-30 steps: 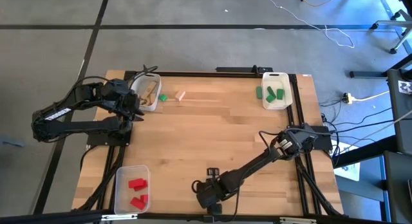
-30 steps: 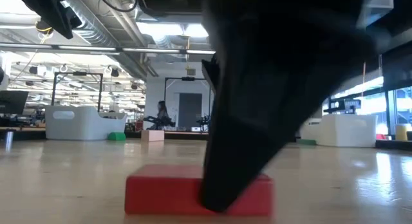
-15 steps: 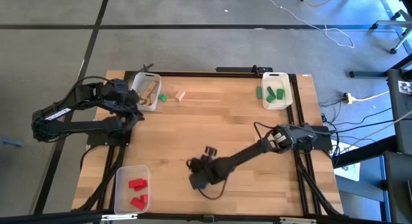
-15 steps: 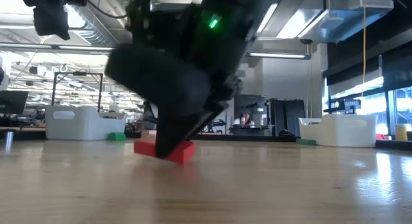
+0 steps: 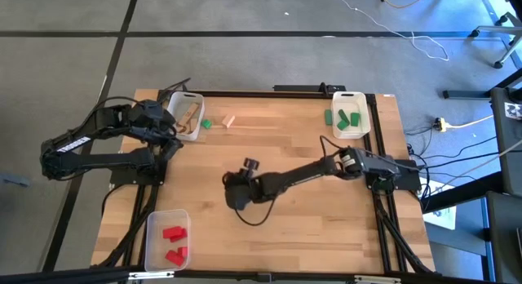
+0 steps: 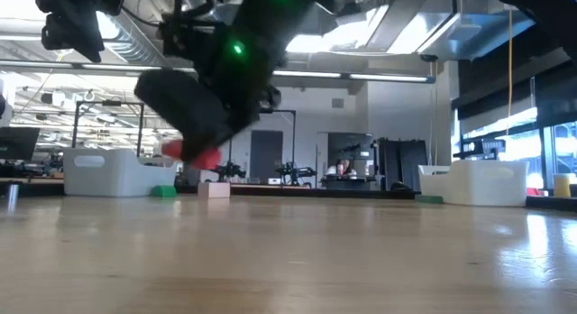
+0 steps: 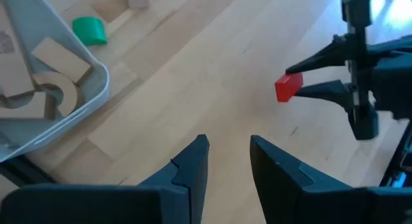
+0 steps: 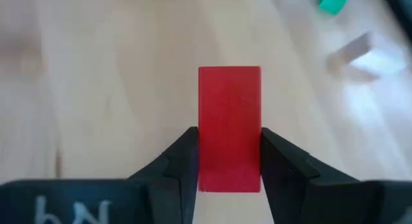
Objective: Sort & place blocks by color
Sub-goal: Put the red block into the transparent bin
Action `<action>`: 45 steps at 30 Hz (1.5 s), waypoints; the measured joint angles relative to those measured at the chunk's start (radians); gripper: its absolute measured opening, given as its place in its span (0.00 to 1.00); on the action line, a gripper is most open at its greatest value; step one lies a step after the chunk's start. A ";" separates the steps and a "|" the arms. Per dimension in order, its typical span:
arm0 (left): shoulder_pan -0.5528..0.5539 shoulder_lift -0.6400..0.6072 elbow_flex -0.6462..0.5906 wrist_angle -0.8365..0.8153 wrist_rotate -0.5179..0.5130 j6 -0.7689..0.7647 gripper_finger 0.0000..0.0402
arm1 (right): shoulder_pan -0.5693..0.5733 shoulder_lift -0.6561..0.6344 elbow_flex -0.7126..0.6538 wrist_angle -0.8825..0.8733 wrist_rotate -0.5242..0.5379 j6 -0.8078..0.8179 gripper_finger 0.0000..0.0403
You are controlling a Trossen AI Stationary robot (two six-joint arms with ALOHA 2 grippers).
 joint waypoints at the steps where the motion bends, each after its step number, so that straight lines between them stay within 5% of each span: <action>1: 0.000 0.000 0.000 0.003 -0.007 -0.016 0.27 | -0.009 0.000 0.021 -0.001 0.003 -0.018 0.32; 5: 0.000 -0.001 -0.001 0.020 -0.017 -0.049 0.27 | -0.031 -0.002 0.120 0.004 0.046 -0.162 0.32; 19: 0.000 -0.001 -0.001 0.208 0.184 -0.134 0.27 | -0.066 -0.004 0.343 0.004 0.123 -0.475 0.32; 45: -0.078 0.162 -0.001 0.323 0.107 -0.088 0.27 | -0.081 -0.004 0.345 0.023 0.129 -0.505 0.32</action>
